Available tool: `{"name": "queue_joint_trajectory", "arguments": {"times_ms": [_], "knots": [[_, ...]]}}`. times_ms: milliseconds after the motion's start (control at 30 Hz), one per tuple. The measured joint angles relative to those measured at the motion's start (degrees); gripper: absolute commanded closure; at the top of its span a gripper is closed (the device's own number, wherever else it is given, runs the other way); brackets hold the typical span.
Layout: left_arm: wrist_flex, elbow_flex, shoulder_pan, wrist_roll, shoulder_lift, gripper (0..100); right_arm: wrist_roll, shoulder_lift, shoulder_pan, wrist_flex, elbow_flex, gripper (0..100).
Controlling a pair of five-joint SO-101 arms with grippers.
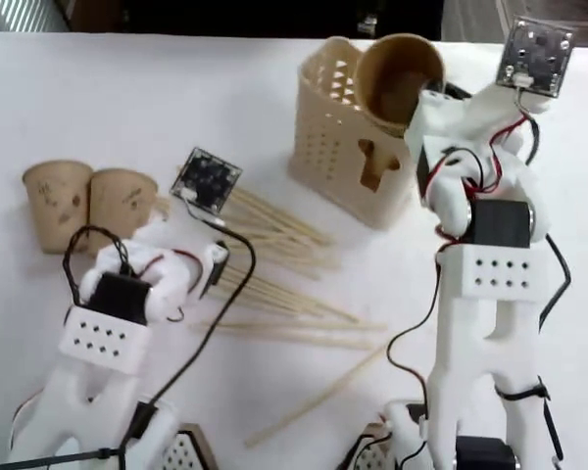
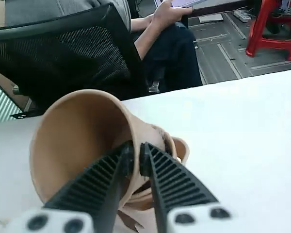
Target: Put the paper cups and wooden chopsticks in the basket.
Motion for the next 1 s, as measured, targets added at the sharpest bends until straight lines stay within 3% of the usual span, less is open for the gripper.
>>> {"name": "queue_joint_trajectory", "arguments": {"times_ms": [333,633,1000], "knots": [[0.0,0.0,0.0,0.0,0.0,88,-0.09,-1.49,-0.62,3.6,-1.85,98.0],[0.0,0.0,0.0,0.0,0.0,88,-0.09,-1.49,-0.53,3.6,-1.85,77.2],[0.0,0.0,0.0,0.0,0.0,88,-0.09,-2.81,-0.53,5.01,-1.85,75.9]]}}
